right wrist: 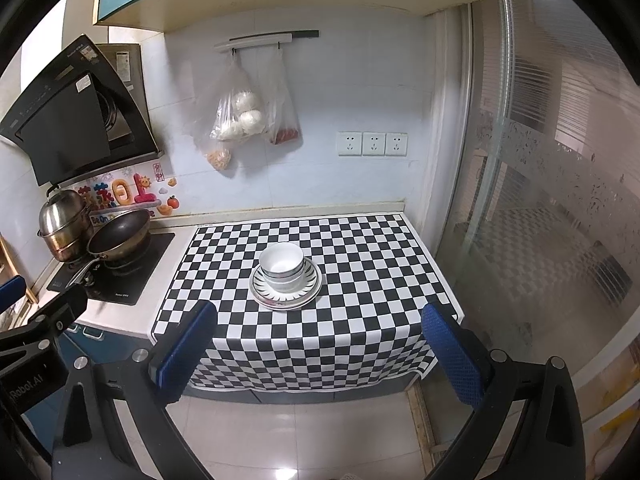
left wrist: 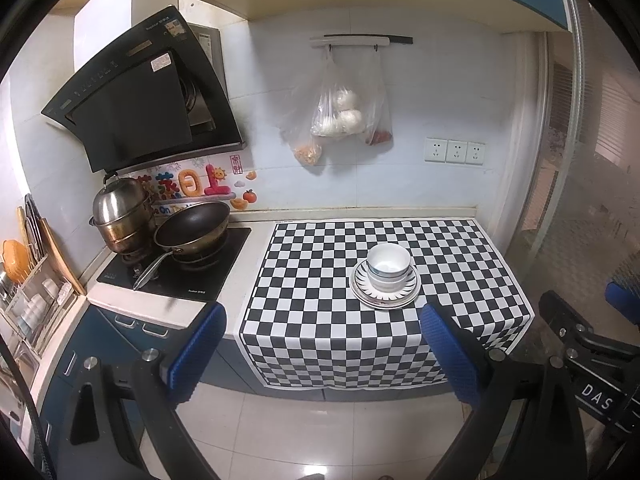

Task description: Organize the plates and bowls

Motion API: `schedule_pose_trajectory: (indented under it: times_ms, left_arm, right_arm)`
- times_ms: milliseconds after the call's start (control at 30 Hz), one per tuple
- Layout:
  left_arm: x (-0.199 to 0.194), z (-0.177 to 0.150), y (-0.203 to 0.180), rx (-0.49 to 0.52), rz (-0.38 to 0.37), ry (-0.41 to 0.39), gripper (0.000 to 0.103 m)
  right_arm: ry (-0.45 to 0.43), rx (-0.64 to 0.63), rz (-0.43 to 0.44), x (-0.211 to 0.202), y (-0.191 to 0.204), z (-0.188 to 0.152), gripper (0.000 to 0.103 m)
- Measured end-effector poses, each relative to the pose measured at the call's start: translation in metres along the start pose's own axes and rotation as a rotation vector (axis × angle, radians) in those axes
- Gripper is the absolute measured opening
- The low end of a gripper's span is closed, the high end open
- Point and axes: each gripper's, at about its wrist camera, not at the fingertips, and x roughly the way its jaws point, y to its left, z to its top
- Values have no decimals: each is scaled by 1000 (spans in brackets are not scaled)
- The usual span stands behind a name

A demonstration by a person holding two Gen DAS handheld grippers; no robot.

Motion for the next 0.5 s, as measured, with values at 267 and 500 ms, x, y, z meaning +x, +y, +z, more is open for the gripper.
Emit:
schedule_pose_trajectory:
  times_ms: [267,500]
  left_arm:
    - [-3,-1,0,-1,3,1,99]
    - [-8,-5,-1,-10,7,2,100]
  right_arm:
    - [-7,-2,7,-2,2,1,103]
    - [-5,-1,7,-5,5,0,103]
